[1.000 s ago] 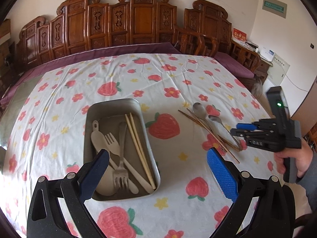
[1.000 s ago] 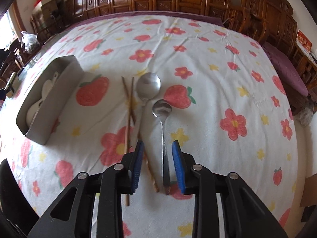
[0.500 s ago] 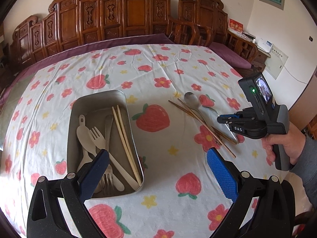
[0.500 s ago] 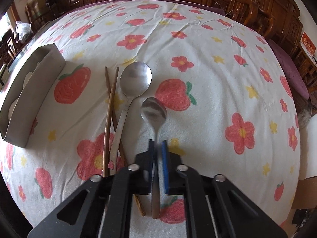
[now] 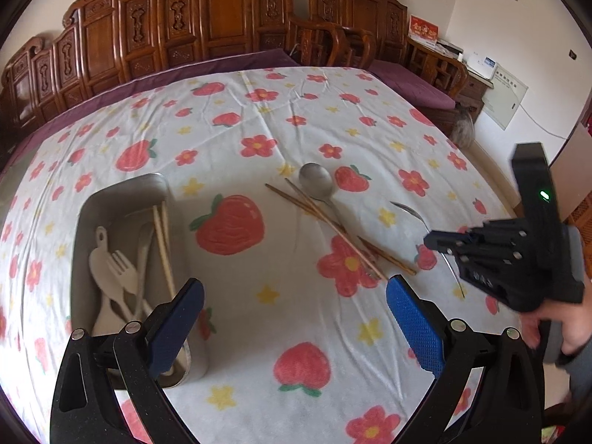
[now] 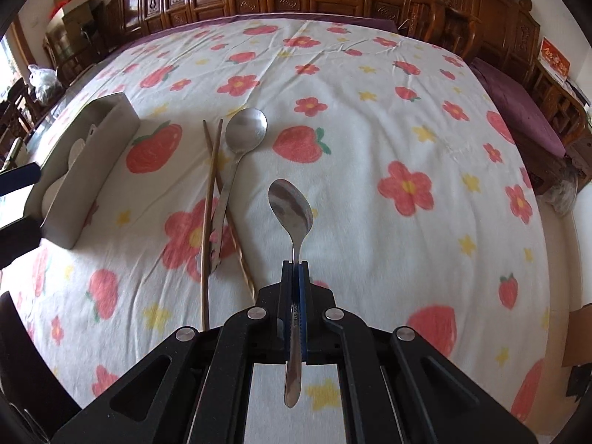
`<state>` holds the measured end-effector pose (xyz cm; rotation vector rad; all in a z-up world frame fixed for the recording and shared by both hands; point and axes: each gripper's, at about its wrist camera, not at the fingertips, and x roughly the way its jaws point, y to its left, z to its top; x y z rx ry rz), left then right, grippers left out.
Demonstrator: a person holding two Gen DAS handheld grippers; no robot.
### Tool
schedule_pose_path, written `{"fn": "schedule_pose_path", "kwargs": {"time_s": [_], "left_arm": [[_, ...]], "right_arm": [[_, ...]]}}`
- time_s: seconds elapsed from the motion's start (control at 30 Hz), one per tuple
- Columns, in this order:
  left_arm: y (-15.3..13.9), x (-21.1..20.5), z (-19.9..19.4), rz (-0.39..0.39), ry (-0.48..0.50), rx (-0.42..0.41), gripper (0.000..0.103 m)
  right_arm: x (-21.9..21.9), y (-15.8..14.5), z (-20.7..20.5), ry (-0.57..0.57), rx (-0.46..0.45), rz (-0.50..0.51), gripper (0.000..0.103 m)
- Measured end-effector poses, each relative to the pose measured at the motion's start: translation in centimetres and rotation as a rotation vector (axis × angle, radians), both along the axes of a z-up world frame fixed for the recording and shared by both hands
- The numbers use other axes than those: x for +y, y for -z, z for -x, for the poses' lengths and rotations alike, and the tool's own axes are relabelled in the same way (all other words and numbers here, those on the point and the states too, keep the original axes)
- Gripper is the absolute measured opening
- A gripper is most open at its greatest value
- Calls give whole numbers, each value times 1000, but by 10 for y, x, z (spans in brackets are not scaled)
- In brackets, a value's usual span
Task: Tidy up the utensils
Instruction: 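Grasp a wooden chopstick with the left gripper while the right holds the spoon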
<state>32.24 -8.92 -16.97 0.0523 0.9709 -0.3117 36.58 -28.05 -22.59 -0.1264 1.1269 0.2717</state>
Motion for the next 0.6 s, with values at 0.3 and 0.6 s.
{"fn": "schedule_pose_path", "kwargs": {"time_s": [0.3, 0.6], "left_arm": [[18, -40, -23, -15, 28, 48, 89], [46, -58, -56, -19, -8, 132, 63]], "right_arm": [[-22, -2, 36, 40, -20, -30, 4], [-31, 4, 44, 49, -30, -59, 4]]}}
